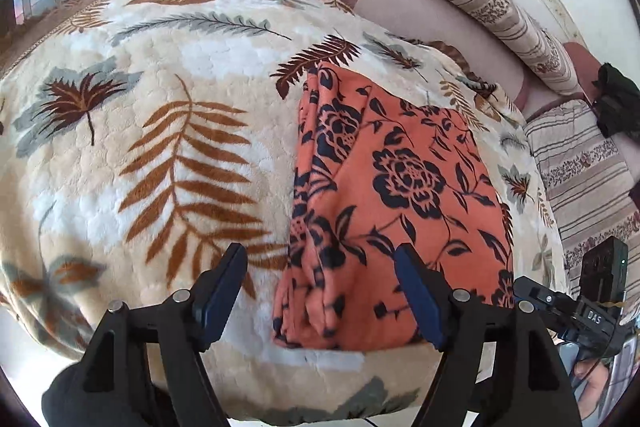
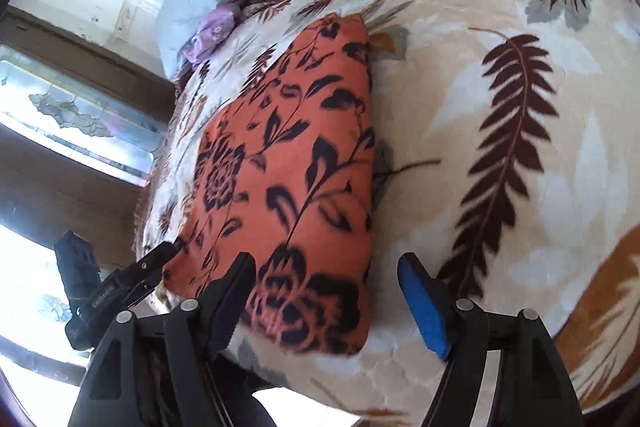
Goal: Fold small clothes
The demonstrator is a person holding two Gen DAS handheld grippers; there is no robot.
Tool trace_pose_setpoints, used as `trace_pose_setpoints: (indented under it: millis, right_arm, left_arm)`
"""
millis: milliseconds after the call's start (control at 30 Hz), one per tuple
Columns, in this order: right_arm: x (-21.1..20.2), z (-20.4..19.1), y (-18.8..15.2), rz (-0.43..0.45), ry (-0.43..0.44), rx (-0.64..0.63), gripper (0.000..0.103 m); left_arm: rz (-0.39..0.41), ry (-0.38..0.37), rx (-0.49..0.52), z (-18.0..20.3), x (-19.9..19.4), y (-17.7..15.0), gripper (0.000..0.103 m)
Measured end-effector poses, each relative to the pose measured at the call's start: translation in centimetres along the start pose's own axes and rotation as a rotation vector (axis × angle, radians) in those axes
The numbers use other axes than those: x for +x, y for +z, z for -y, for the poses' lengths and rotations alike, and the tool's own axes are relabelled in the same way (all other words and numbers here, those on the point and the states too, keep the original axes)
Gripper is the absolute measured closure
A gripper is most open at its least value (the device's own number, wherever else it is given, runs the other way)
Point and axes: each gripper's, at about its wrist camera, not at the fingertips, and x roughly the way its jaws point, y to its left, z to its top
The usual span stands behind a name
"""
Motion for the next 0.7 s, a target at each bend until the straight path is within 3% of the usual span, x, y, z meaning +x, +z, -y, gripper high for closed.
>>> trace_pose_setpoints:
  millis: [67, 100, 133, 200, 300, 333, 400, 567, 700]
  right_arm:
    - [1.0, -0.1, -0.7, -0.021, -0.008, -0.02, 0.023]
    - [2.0, -0.2, -1.1, -0.053, -0.051, -0.046, 0.041]
    - [2.3, -0.3, -1.3, -0.049, -0.094, -0.072, 0.044]
    - [1.7, -0.5, -1.3, -0.036, -0.072, -0.055, 0.056]
    - [1.2, -0.4, -1.8, -0.038, -0.067, -0.054, 0.056]
    - [1.1, -0.1, -1.9, -0.039, -0.05, -0.036, 0.056]
    - [0.9, 0.5, -2.1, -0.041, -0.026, 0.011, 0.038]
    - [-1.5, 0.5, -1.2, 0.029, -0.027, 0.02, 0.031]
    - [-2.9, 0.5, 1.9, 0.111, -0.004, 0.041, 0.021]
  left_arm:
    - [-0.102, 0.053, 0.064, 0.1, 2.2, -1.1, 0.087]
    - [-0.103, 0.041, 0.044, -0.2, 2.6, -1.5, 0.087]
    - [-0.078, 0.044, 0.05, -0.1, 2.3, -1.6, 0.086]
    - [-0.06, 0.064, 0.075, 0.3, 1.8, -1.7, 0.086]
    - [-0.051, 0.065, 0.083, 0.2, 1.6, -1.9, 0.086]
    - [-0.049, 0.061, 0.08, 0.0, 1.5, -2.0, 0.085]
    - [-0.045, 0.06, 0.077, -0.1, 1.4, -2.1, 0.082]
    - [-0.038, 0.062, 0.055, -0.1, 1.7, -2.2, 0.071]
    - [-0.031, 0.069, 0.063, 0.1, 1.8, -2.3, 0.071]
